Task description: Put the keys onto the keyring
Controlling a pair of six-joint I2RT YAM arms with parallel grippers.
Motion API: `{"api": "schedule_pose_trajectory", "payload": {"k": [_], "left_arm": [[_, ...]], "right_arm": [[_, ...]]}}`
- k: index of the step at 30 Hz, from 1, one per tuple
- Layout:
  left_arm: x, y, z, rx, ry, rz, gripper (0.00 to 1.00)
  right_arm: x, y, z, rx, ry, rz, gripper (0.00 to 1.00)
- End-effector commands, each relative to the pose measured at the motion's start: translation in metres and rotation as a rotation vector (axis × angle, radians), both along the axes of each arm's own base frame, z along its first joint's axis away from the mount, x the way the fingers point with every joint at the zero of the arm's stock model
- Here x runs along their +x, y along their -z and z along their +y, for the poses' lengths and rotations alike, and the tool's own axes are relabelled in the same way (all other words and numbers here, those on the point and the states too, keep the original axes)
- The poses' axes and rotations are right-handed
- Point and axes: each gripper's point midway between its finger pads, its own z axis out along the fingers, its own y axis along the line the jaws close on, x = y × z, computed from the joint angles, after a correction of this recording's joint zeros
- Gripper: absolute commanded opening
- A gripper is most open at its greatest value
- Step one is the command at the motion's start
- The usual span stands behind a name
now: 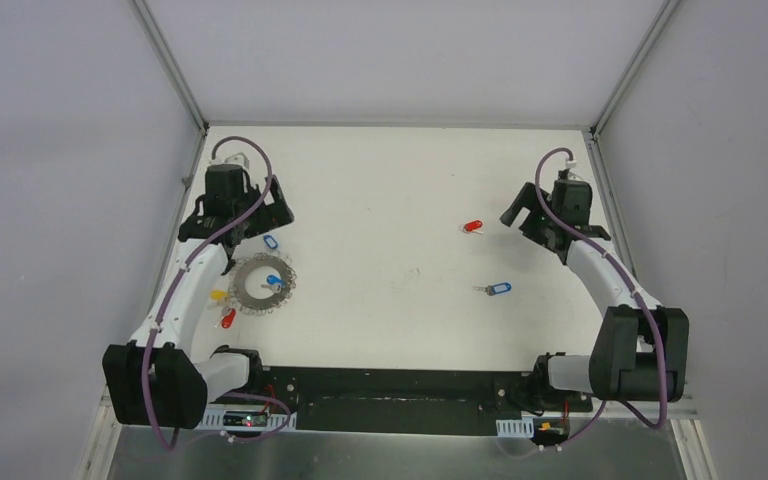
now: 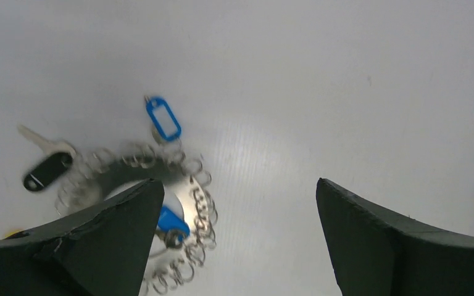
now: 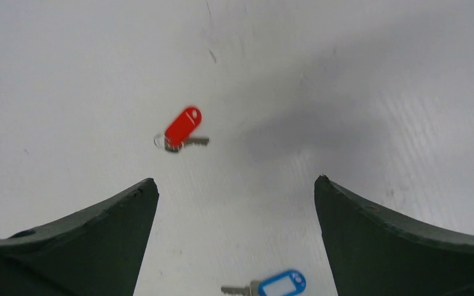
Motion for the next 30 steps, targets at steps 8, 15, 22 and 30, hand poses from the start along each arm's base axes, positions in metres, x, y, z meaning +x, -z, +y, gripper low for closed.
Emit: {"api": "schedule_pose_trajectory", "payload": {"k": [8, 15, 22, 30], "left_arm": [[-0.087, 0.081, -0.028, -0.258, -0.091, 0.508, 0.94], [-0.076, 0.099, -0.014, -0.179, -0.114, 0.583, 0.83], [-0.042, 0.109, -0.014, -0.160, -0.058, 0.541, 0.76], [-0.021, 0.129, 0.001, -0.104, -0.115, 0.563, 0.75]], "right_arm": [[-0.072, 0.033, 0.054, 0.295, -0.143, 0.319, 1.00], [-0.084, 0.039, 0.075, 0.399, -0.230, 0.335, 1.00], [-0.089, 0.038, 0.080, 0.400, -0.300, 0.315, 0.99], [-0.083, 0.030, 0.084, 0.401, -0.365, 0.291, 0.98]]}}
